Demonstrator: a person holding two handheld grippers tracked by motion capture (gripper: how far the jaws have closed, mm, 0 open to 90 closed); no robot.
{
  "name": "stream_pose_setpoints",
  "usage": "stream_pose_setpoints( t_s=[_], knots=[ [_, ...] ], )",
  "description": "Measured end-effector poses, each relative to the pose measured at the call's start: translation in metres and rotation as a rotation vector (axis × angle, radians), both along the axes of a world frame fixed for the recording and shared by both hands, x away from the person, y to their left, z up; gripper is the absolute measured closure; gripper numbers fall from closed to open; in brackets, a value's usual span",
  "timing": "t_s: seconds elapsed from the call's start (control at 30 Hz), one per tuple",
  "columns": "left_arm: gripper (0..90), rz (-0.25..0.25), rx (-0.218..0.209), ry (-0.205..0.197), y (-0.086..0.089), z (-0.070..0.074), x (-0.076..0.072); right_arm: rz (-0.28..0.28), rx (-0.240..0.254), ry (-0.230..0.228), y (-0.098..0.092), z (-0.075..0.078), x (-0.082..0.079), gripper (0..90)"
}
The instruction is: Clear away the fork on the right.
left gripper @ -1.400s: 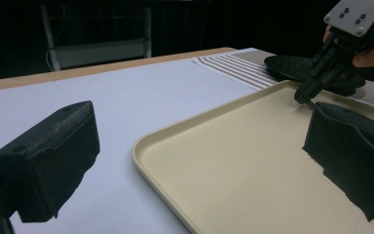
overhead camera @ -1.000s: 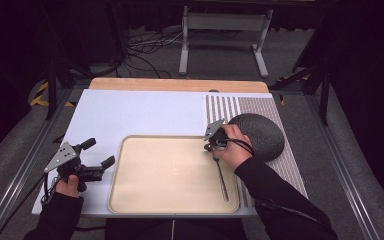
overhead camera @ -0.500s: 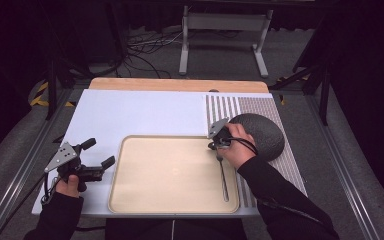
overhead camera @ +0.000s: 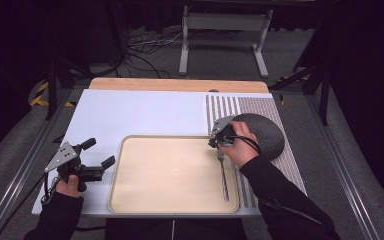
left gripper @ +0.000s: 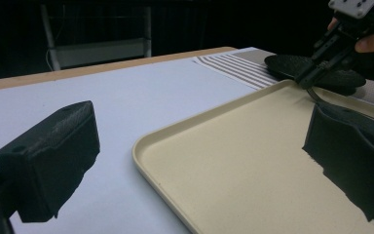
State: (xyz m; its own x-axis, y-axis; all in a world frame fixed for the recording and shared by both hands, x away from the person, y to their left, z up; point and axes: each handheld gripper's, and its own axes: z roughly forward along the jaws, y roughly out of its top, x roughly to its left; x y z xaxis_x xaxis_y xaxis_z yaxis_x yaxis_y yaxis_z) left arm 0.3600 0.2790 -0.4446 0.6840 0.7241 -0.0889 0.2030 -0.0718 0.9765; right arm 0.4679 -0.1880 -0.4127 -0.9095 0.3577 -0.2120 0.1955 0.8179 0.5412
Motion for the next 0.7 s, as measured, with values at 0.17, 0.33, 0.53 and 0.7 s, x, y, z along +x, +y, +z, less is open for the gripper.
stream_pose_setpoints(
  t_s=[0.17, 0.33, 0.53, 0.7],
  knots=[
    [0.3, 0.002, -0.001, 0.0, 0.0, 0.0, 0.0, -0.047, 0.151, -0.006, -0.001, 0.009, -0.006, 46.8],
    [0.3, 0.002, 0.0, -0.005, 0.0, 0.0, 0.0, -0.062, 0.269, -0.013, -0.004, 0.017, -0.01, 27.3],
    [0.3, -0.001, 0.001, -0.004, 0.0, 0.0, 0.0, -0.067, 0.357, -0.032, -0.012, 0.024, -0.018, 19.5],
    [0.3, -0.002, 0.0, -0.005, 0.0, 0.0, 0.0, -0.081, 0.415, -0.044, -0.023, 0.027, -0.026, 18.4]
  ],
)
